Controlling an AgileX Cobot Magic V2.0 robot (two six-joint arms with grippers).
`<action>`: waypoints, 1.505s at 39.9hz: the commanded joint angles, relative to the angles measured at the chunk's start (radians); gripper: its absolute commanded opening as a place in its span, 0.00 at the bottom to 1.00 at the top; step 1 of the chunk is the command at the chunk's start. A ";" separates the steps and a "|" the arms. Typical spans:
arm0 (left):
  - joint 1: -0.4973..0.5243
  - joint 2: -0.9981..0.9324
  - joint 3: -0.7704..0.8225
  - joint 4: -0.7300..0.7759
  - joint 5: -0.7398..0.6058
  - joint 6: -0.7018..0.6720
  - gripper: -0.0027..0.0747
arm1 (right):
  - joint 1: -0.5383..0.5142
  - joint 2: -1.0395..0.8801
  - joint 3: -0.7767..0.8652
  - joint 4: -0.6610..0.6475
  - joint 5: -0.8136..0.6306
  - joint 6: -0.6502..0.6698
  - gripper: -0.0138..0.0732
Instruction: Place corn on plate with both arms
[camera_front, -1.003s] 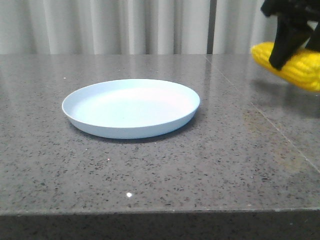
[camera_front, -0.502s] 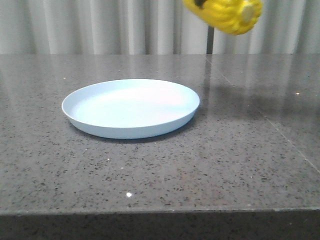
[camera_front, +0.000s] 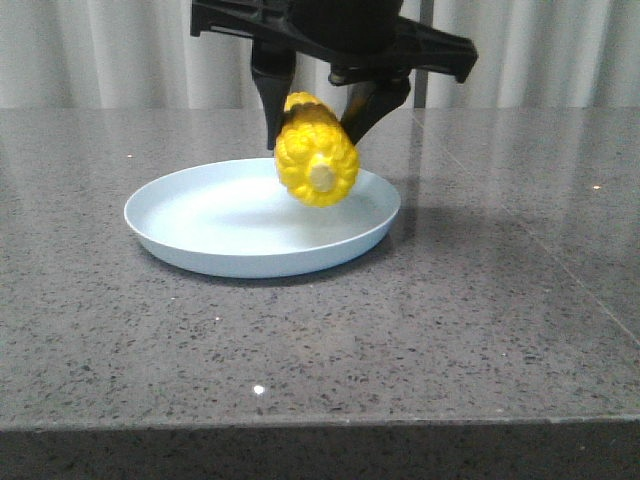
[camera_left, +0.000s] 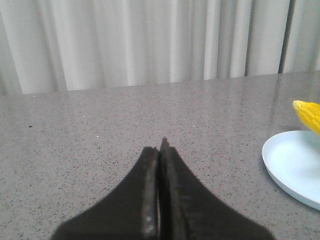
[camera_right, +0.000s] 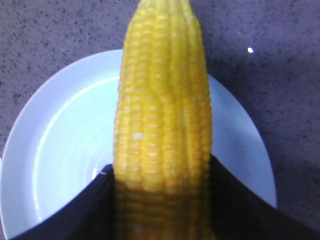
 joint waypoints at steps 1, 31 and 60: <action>0.001 0.016 -0.024 0.007 -0.076 -0.012 0.01 | 0.005 -0.025 -0.038 -0.036 -0.070 0.016 0.35; 0.001 0.016 -0.024 0.007 -0.076 -0.012 0.01 | 0.020 -0.010 -0.037 0.023 -0.023 0.016 0.91; 0.001 0.016 -0.024 0.007 -0.073 -0.012 0.01 | -0.359 -0.307 -0.195 0.045 0.222 -0.240 0.30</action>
